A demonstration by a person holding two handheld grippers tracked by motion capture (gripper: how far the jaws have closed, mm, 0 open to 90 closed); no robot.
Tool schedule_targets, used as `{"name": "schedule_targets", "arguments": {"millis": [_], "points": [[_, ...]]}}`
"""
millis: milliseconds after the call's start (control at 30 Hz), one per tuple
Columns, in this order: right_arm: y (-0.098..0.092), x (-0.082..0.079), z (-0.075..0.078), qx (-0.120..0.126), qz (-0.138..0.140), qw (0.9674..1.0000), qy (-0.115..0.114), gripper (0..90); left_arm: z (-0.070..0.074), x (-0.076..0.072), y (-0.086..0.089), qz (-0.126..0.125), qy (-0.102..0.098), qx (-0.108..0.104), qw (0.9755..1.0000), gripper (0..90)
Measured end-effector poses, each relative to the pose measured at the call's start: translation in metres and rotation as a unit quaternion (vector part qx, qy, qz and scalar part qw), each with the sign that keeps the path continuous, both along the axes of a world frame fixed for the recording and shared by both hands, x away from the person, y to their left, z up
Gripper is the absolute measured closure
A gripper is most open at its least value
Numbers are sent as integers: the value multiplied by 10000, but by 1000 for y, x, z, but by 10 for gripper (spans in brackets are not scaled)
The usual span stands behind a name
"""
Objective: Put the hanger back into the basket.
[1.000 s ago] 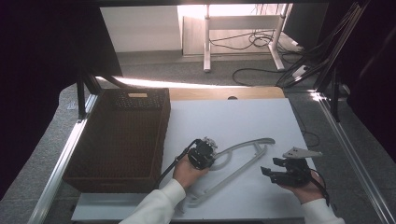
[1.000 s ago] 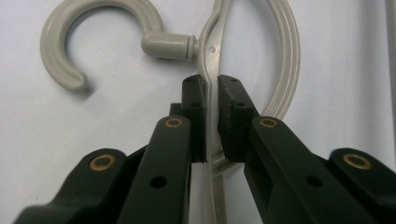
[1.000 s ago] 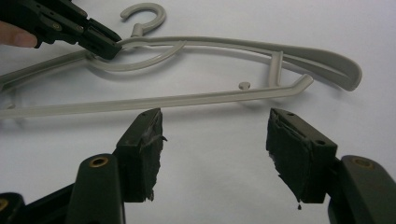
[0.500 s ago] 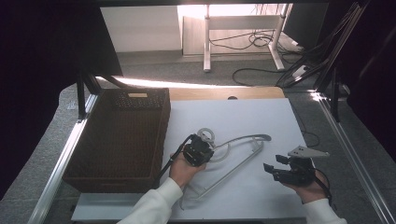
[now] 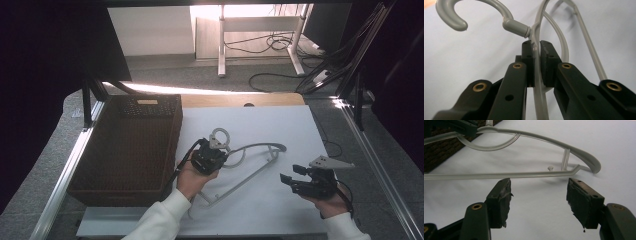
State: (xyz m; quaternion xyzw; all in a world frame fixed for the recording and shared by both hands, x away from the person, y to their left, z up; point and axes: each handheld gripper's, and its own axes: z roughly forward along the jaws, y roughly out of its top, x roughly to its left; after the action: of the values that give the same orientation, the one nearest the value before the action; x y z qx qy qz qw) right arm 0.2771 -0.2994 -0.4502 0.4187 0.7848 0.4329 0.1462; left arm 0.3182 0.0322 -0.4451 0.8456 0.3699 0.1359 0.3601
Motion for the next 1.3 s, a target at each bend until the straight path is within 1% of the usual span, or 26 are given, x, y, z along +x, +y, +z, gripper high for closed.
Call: {"name": "schedule_targets", "arguments": {"millis": [133,233,267,333,367,400,433,500,533,567,600,633,667,700,733,767,800,833,867,933,1000,1033,1167,1233,1267,1300], "points": [[1,0,0,86,28,10000,16,366,5,-2,2,13,-55,-59,10000,832],[4,1,1,289,51,9995,92,366,11,-4,5,-15,-117,-140,9998,833],[6,2,1,389,75,9991,121,366,11,-4,5,-15,-117,-140,9998,833],[10,5,1,570,117,9980,237,365,14,-6,5,-40,-179,-134,9997,833],[10,5,1,570,117,9980,237,365,14,-6,5,-40,-179,-134,9997,833],[15,8,0,709,150,9969,309,361,15,-6,5,-46,-193,-136,9997,833],[25,14,-1,959,155,9943,443,360,16,-7,5,-60,-227,-140,9996,833],[37,23,-3,1185,109,9910,606,360,20,-9,4,-99,-267,-143,9995,833],[43,28,-4,1240,59,9899,692,360,20,-9,4,-99,-267,-143,9995,833],[43,28,-4,1240,59,9899,692,360,21,-10,5,-120,-273,-132,9995,833],[56,38,-8,1309,-33,9879,831,360,22,-11,5,-139,-295,-119,9994,832],[62,43,-11,1318,-66,9874,879,360,22,-11,5,-139,-295,-119,9994,833],[68,48,-13,1339,-123,9861,974,361,23,-12,5,-136,-305,-134,9994,833],[68,48,-13,1339,-123,9861,974,361,23,-12,5,-136,-305,-134,9994,833],[76,57,-17,1495,-177,9822,1126,365,24,-13,6,-142,-324,-140,9993,833],[76,57,-17,1495,-177,9822,1126,365,24,-13,6,-142,-324,-140,9993,832],[83,64,-20,1682,-222,9776,1246,371,24,-13,7,-139,-332,-135,9993,833],[86,67,-21,1767,-246,9755,1285,376,25,-14,8,-125,-339,-152,9992,833],[88,69,-21,1811,-257,9745,1304,380,25,-14,8,-118,-349,-150,9992,833],[93,74,-22,1884,-349,9723,1337,404,26,-15,8,-120,-364,-162,9991,833],[96,77,-24,2016,-348,9678,1469,438,26,-16,8,-123,-379,-179,9990,833],[98,78,-25,2030,-343,9668,1516,459,27,-17,7,-148,-383,-178,9990,833],[103,81,-29,2191,-202,9601,1724,600,26,-18,4,-191,-381,-153,9990,832],[104,81,-29,2179,-173,9603,1733,669,25,-19,1,-222,-382,-134,9989,832],[104,81,-29,2162,-180,9608,1724,682,25,-21,0,-231,-420,-119,9988,831],[104,81,-28,2167,-190,9607,1724,686,25,-21,-1,-241,-424,-109,9987,831]]}}
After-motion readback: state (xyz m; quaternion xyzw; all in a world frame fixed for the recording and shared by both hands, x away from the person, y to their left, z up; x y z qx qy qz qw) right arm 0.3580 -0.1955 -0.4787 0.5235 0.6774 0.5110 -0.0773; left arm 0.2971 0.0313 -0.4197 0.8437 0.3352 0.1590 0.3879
